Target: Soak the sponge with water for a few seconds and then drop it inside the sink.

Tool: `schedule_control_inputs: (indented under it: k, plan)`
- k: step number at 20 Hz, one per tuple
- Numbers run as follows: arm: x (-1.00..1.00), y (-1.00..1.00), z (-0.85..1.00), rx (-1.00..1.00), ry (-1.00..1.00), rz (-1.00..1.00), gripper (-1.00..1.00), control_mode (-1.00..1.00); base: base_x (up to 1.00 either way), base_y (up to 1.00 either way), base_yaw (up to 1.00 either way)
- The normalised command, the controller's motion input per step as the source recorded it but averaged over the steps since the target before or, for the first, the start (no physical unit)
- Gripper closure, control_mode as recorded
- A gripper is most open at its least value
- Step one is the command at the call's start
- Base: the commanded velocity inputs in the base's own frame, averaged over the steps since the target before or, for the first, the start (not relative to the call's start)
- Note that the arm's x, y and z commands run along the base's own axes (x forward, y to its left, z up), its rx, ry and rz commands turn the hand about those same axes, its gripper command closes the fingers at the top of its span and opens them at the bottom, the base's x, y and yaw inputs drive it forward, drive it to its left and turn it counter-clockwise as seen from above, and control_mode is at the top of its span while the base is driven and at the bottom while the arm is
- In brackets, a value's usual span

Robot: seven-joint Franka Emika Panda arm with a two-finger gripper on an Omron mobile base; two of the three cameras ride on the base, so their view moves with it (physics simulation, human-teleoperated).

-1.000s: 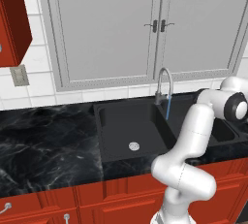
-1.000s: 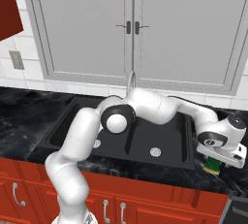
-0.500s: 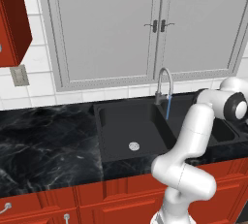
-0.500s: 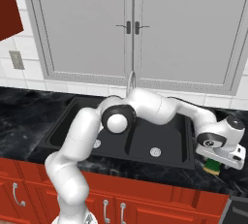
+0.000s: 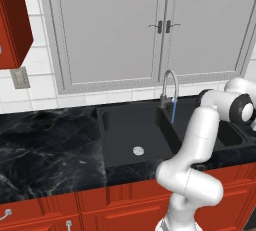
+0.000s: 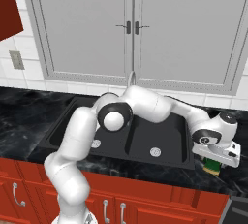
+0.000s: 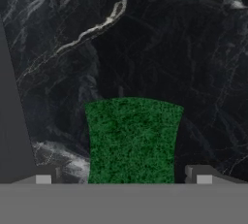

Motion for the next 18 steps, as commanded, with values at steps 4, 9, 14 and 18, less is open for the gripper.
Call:
schedule_control_inputs:
  k: [4, 9, 14, 18]
  plan:
    - [0.00, 0.06, 0.00, 0.00, 0.01, 0.00, -1.00, -1.00, 0.00, 0.00, 0.00]
    - [0.00, 0.00, 0.00, 0.00, 0.00, 0.00, -1.00, -1.00, 0.00, 0.00, 0.00]
    - [0.04, -0.09, 0.00, 0.00, 0.00, 0.00, -1.00, -1.00, 0.00, 0.00, 0.00]
    - [0.10, -0.24, 0.00, 0.00, 0.00, 0.00, -1.00, -1.00, 0.00, 0.00, 0.00]
